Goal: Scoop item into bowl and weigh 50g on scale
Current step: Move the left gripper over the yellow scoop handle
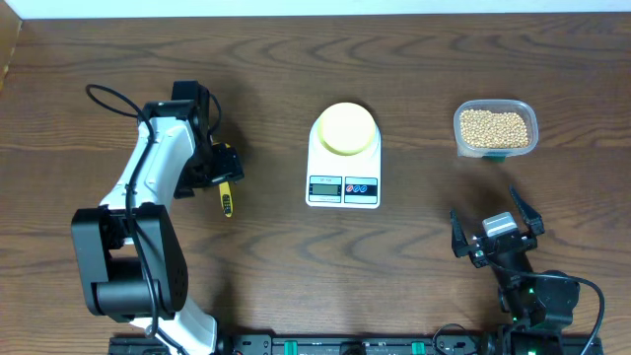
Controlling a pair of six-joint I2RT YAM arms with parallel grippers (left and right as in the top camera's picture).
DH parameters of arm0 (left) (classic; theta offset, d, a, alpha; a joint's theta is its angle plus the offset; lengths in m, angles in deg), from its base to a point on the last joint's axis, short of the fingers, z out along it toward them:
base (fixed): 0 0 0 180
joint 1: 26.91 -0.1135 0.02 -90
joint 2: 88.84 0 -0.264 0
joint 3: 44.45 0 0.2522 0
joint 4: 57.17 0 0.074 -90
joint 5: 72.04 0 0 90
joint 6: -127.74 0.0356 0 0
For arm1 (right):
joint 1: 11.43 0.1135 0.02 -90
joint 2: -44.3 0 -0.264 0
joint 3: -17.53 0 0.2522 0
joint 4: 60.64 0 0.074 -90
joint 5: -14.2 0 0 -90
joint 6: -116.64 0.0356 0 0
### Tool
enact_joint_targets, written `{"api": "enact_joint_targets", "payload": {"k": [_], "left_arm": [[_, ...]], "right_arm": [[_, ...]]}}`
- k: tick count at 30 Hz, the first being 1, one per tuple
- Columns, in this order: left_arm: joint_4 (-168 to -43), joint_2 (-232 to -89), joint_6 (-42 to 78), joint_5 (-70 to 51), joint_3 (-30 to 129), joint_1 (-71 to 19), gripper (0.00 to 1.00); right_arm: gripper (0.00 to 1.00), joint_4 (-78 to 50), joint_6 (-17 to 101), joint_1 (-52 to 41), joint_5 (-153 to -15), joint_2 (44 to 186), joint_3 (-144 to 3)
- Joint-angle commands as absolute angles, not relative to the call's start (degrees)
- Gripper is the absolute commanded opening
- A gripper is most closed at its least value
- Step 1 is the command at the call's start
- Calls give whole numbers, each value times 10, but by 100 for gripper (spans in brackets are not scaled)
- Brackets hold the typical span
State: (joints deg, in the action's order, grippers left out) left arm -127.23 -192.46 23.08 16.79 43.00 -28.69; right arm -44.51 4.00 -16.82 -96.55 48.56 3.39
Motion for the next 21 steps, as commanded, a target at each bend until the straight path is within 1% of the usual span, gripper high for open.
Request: {"api": "enact_joint_targets", "payload": {"k": [1,21], "left_arm": [[-1269,-1927,226,191,426,-289,89],[-1157,-1927,224,191,362,-289,89]], "right_arm": [[99,-442,38,-170,-963,484,35],[99,-442,38,-170,-963,484,35]]}}
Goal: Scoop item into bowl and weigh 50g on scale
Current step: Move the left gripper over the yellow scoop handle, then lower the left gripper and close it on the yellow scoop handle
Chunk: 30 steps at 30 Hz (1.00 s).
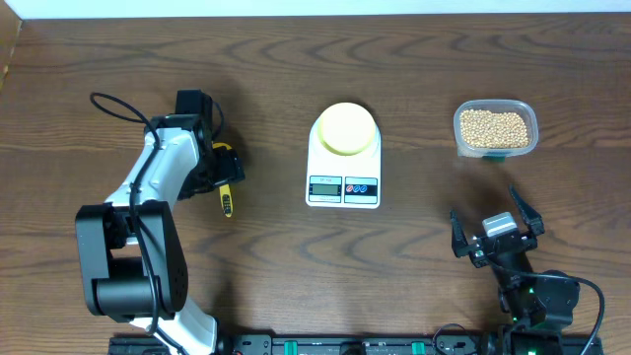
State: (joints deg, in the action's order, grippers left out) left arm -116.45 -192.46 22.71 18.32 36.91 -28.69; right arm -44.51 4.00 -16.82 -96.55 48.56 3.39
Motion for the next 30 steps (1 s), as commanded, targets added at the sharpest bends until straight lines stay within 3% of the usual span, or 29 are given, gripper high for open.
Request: {"api": "enact_joint_targets", "payload": {"k": [1,30], "left_arm": [[-1153,-1927,224,191,361,-289,89],[-1057,-1927,224,238,295,-289,89]], "right_arm": [[99,-442,38,-170,-963,484,35],[99,-442,38,-170,-963,484,35]]}}
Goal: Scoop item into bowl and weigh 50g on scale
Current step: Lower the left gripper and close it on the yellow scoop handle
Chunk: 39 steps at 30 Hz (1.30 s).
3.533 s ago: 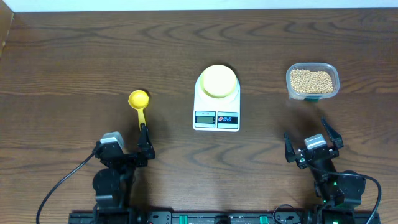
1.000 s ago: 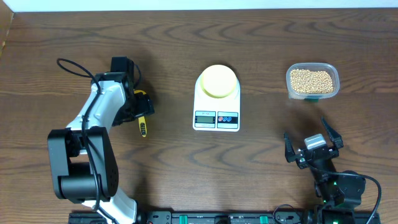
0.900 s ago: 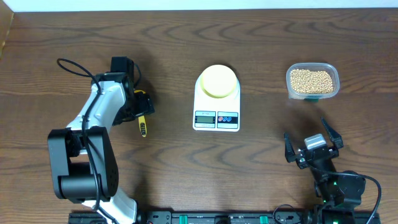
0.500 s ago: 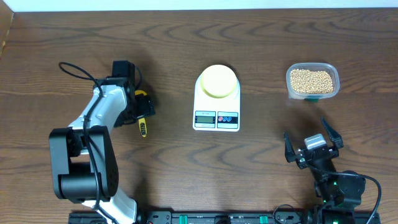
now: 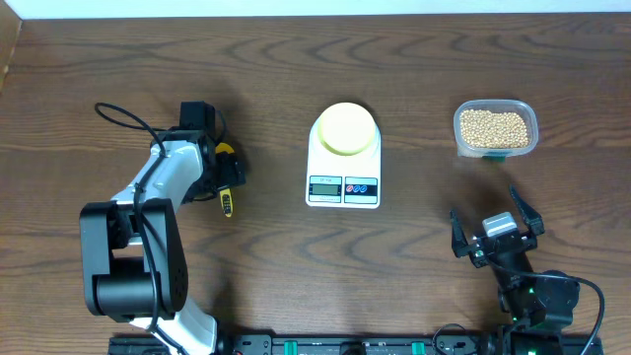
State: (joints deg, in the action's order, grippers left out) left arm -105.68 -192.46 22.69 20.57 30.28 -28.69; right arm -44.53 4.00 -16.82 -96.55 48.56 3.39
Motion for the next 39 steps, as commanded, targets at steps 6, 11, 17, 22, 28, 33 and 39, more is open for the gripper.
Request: {"api": "enact_joint_targets", "payload": {"k": [6,11,17,22,28,33,39], "left_arm": [[-1057,-1927,224,234,295,-289,88],[-1057,-1927,224,179,294,-288,83],[-1042,-1927,226,173,294,-288,72],[-1027,-1938,226,172,294,-288,61],[-1027,-1966,226,169,294,-286,57],[-1021,-1972,226,169,294,-285,45],[-1019,-1972,224,137,294,-285,40]], "right_arm": [[99,-442,38,-170,-963,484,35],[99,-442,38,-170,-963,484,35],[99,-442,38,-170,-963,484,35],[99,-442,38,-170,-963,484,35],[99,-442,38,-170,-963,484,35],[99,-442,38,-170,-963,484,35],[99,-442,38,-170,-963,484,35]]}}
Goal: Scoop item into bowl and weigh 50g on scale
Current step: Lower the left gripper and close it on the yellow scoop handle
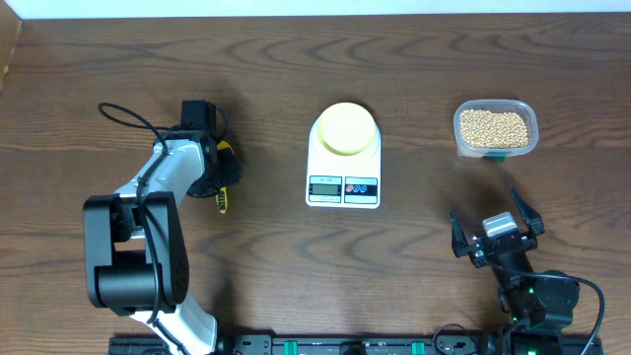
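A yellow bowl (345, 128) sits on the white scale (343, 187) at the table's middle. A clear tub of beans (495, 128) stands at the back right. The yellow scoop (223, 201) lies on the table at the left, only its handle end and a bit of yellow showing. My left gripper (219, 177) is down over the scoop and hides most of it; its fingers are hidden by the wrist. My right gripper (496, 235) rests open near the front right, with nothing between its fingers.
The left arm's base and black cable (123, 113) take up the front left. The right arm's base (532, 296) sits at the front edge. A rail of fittings (345, 345) runs along the front.
My left gripper has sunk a little further over the scoop, so less of the handle shows. The handle end sits slightly more to the left. The right arm has not moved.
My left gripper stood above the scoop's head with much of the handle showing. At each later moment the wrist was lower and closer over the scoop, and now it covers nearly all of it. Bowl, scale, tub and right arm stayed put.
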Controlling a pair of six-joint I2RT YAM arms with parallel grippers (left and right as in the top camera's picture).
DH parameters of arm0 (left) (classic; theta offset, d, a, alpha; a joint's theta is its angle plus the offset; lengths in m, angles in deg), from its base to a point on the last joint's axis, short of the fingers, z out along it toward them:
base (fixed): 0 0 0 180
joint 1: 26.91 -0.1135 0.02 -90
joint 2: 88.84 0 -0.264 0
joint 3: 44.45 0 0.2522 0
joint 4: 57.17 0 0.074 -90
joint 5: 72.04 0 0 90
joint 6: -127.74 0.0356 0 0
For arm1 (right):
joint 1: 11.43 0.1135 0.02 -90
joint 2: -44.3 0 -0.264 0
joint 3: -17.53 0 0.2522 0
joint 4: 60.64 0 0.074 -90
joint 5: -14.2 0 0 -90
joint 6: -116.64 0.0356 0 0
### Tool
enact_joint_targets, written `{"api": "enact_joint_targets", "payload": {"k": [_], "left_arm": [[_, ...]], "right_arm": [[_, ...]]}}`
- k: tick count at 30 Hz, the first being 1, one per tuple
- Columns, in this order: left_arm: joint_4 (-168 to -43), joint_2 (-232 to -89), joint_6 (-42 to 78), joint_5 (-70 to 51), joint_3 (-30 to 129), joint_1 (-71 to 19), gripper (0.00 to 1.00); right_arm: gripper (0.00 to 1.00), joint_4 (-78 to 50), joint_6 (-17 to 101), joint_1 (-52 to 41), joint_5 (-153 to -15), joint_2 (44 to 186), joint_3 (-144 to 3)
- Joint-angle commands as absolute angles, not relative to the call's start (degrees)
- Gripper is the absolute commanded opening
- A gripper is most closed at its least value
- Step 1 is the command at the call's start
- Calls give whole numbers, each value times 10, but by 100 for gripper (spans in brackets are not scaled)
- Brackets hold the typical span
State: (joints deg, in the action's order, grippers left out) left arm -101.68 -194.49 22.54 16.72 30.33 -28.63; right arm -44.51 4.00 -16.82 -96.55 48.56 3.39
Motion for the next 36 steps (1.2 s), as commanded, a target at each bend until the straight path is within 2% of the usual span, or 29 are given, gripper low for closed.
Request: {"api": "enact_joint_targets", "payload": {"k": [1,6,10,18,25,36], "left_arm": [[-1018,-1972,224,125,294,-285,41],[-1017,-1972,224,106,294,-285,40],[-1017,-1972,224,106,294,-284,33],[-1006,-1972,224,107,294,-285,32],[-1003,-1972,224,107,294,-285,25],[-1003,-1972,224,107,294,-285,20]], "right_arm": [[99,-442,38,-170,-963,484,35],[99,-442,38,-170,-963,484,35],[99,-442,38,-170,-963,484,35],[99,-442,38,-170,-963,484,35],[99,-442,38,-170,-963,484,35],[99,-442,38,-170,-963,484,35]]}}
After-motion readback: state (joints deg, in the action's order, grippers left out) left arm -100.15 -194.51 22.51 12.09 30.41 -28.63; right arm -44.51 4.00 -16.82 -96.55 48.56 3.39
